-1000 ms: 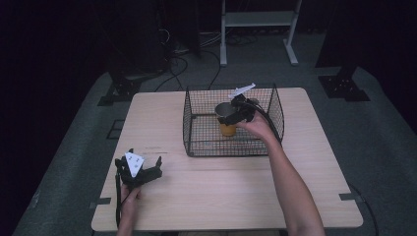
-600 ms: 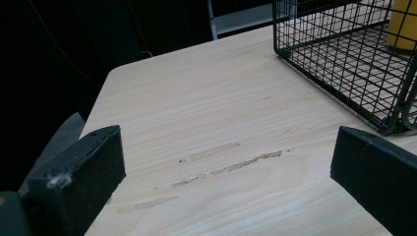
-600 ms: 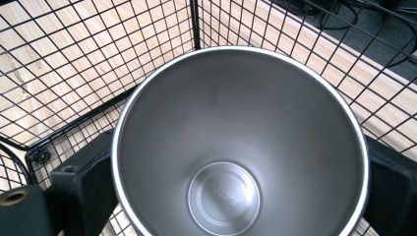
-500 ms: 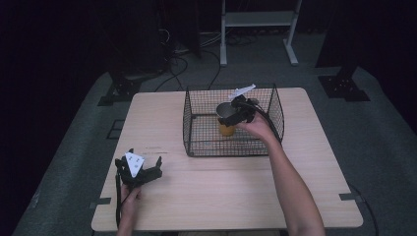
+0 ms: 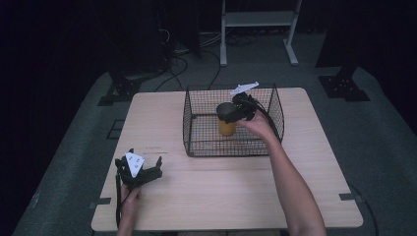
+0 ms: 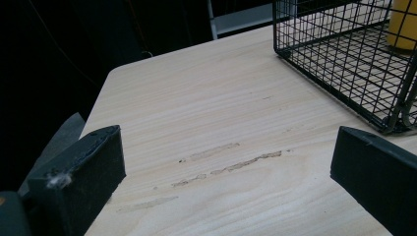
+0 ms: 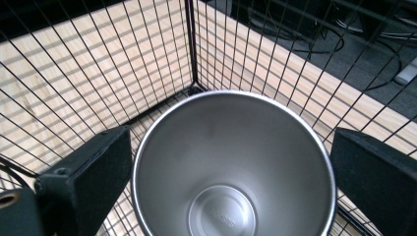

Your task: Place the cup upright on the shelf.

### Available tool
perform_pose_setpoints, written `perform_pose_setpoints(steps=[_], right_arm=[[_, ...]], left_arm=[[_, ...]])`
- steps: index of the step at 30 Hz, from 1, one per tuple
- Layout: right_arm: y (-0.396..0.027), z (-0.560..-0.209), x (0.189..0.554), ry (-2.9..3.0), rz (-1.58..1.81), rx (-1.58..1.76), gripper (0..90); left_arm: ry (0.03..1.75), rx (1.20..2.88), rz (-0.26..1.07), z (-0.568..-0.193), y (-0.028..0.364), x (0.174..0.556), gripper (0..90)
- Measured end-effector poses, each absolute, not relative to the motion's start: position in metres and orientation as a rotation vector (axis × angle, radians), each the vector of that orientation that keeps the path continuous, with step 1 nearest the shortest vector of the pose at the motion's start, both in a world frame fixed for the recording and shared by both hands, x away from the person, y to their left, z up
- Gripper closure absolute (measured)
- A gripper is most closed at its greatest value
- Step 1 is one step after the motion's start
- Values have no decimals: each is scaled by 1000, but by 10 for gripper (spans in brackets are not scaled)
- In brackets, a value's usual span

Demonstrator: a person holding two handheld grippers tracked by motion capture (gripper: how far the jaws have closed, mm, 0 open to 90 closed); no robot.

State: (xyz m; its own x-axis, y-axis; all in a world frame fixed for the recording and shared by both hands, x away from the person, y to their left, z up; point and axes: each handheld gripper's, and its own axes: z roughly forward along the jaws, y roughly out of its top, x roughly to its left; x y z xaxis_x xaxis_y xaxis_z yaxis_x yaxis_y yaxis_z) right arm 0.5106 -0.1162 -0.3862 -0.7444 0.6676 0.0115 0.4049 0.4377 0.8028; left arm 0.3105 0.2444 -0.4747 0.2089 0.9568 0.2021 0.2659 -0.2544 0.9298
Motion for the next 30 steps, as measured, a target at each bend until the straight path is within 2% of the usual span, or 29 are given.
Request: perform_pose_setpoints(steps=[21, 30], right_arm=[[-133, -355, 498, 2314, 1342, 935, 30], [-147, -348, 472, 2324, 1416, 907, 33]], left_arm=[[1169, 1687, 1089, -475, 244, 312, 0], [1160, 1687, 1087, -475, 244, 311, 0]])
